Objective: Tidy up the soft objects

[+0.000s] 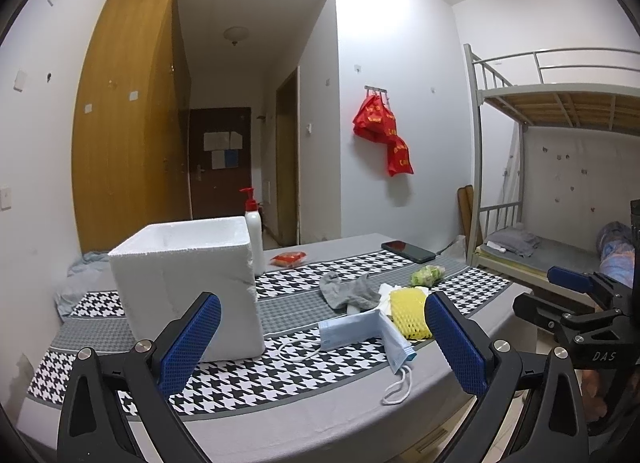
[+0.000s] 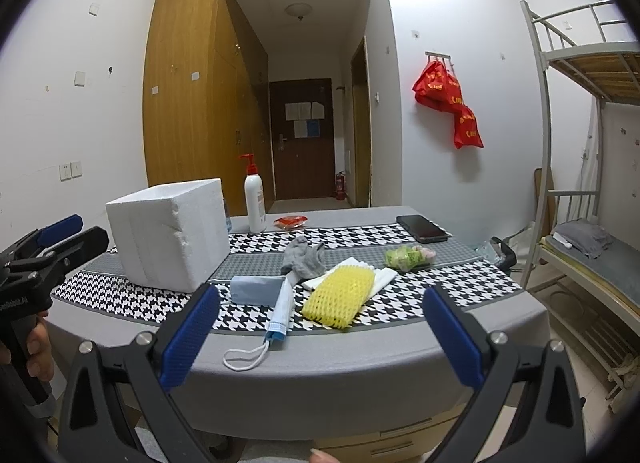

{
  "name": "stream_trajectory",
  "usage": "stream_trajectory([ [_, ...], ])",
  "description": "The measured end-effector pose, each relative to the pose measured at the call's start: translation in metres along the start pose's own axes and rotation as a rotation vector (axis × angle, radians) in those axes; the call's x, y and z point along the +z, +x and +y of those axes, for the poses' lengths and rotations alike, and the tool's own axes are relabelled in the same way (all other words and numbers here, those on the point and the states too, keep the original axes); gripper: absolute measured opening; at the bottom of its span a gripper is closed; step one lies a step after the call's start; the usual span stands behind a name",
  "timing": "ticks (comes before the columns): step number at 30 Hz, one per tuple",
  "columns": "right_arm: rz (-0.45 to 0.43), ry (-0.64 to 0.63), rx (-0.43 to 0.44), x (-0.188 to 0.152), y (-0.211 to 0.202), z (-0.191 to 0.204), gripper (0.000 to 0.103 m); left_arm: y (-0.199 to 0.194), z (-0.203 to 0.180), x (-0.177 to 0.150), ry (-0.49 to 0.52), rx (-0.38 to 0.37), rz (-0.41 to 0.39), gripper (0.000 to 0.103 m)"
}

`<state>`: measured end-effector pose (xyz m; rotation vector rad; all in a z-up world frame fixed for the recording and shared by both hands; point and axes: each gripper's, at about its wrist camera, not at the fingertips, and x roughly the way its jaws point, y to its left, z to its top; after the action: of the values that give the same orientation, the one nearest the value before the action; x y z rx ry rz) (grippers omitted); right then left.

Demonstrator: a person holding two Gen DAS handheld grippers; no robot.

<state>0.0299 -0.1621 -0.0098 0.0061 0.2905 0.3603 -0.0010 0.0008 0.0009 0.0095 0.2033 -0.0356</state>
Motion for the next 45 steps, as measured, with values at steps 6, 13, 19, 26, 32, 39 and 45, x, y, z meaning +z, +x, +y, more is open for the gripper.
stream_trajectory([
  [6,0.011,-0.011,0.008,0.0,-0.001,0.004,0.103,0.0,0.0,-0.001,-0.001,-0.003,0.005,0.102],
  [13,-0.002,-0.017,0.019,0.002,-0.004,0.006,0.103,-0.001,0.001,0.001,-0.007,-0.006,0.003,0.102],
  [19,-0.002,-0.014,0.013,0.003,-0.004,0.005,0.102,0.0,0.0,0.0,-0.006,-0.004,0.004,0.102],
  [26,0.002,-0.011,0.012,0.004,-0.001,0.004,0.102,0.002,0.0,0.001,-0.006,-0.008,0.007,0.102],
  [32,0.004,-0.015,0.017,0.005,0.001,0.003,0.102,0.009,0.001,0.002,-0.008,-0.018,0.013,0.102],
  [39,0.021,-0.013,0.006,0.007,0.013,-0.003,0.103,0.024,0.0,0.004,-0.002,-0.034,0.039,0.102],
  [45,0.045,-0.006,-0.007,0.008,0.028,-0.01,0.102,0.042,-0.004,0.002,0.004,-0.059,0.074,0.102],
])
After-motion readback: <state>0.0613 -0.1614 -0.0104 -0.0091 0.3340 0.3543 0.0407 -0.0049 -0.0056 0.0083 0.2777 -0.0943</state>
